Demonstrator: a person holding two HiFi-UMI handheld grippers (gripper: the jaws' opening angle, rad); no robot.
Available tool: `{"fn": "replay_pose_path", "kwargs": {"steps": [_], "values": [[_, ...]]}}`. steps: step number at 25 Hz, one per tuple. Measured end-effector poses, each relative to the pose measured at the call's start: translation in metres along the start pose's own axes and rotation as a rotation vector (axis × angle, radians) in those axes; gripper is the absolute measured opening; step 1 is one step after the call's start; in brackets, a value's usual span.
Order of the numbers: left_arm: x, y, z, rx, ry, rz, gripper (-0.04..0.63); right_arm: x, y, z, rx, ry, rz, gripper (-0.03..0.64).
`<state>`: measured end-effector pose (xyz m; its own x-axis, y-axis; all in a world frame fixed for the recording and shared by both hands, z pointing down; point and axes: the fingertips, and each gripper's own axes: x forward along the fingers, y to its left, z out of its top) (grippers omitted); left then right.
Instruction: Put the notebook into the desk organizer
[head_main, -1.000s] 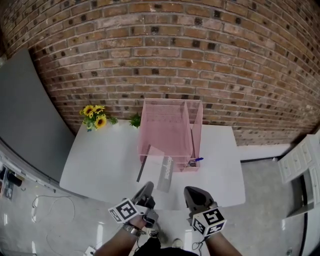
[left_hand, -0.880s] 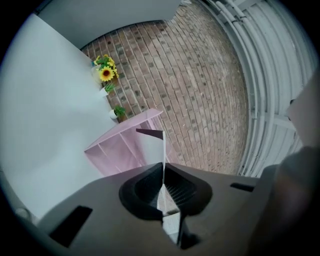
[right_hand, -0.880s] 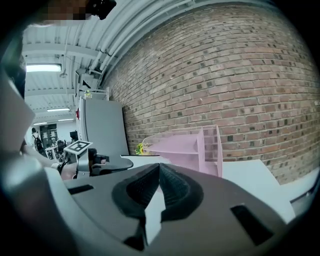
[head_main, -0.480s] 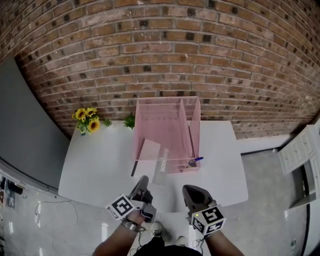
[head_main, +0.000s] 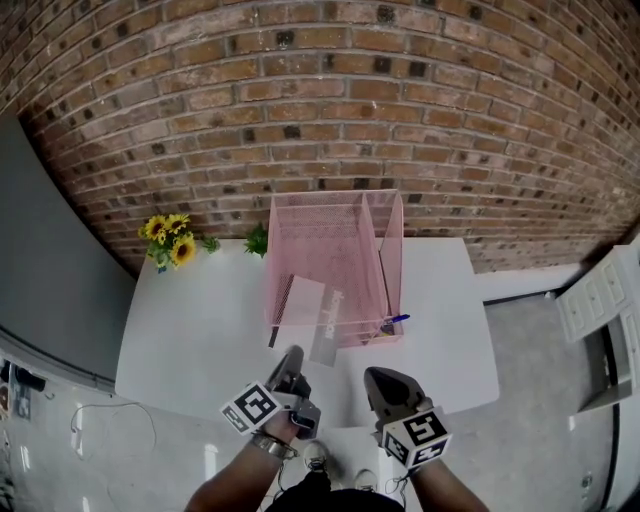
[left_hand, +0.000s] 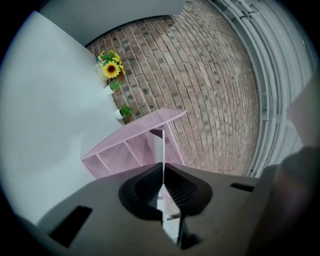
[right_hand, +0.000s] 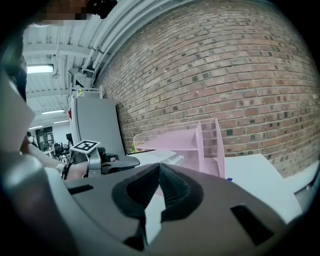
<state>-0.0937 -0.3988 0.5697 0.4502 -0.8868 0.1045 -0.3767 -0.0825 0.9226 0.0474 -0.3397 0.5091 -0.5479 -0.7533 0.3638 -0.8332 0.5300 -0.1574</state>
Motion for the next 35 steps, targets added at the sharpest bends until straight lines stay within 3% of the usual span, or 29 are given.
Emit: {"fn": "replay_pose_path", "kwargs": {"steps": [5,10,20,29,35], "values": [[0.017,0.003,0.0,0.022,0.0,0.021,0.012,0.005,-0.003,-0.001,0.016,0.007,-0.011,0.005],[0.033,0.002,-0.002,0.11,0.017,0.041,0.015,0.005,-0.005,-0.008,0.023,0.035,-0.022,0.005],[0.053,-0.003,-0.013,0.411,0.115,0.087,0.117,0.012,-0.005,-0.012,0.03,-0.011,-0.016,0.005],[0.056,0.0,-0.036,0.835,0.258,0.146,0.203,0.017,-0.003,-0.016,0.037,-0.019,-0.003,0.005],[0.054,0.006,-0.043,0.965,0.277,0.168,0.225,0.015,-0.002,-0.017,0.033,-0.019,0.005,0.005]]}}
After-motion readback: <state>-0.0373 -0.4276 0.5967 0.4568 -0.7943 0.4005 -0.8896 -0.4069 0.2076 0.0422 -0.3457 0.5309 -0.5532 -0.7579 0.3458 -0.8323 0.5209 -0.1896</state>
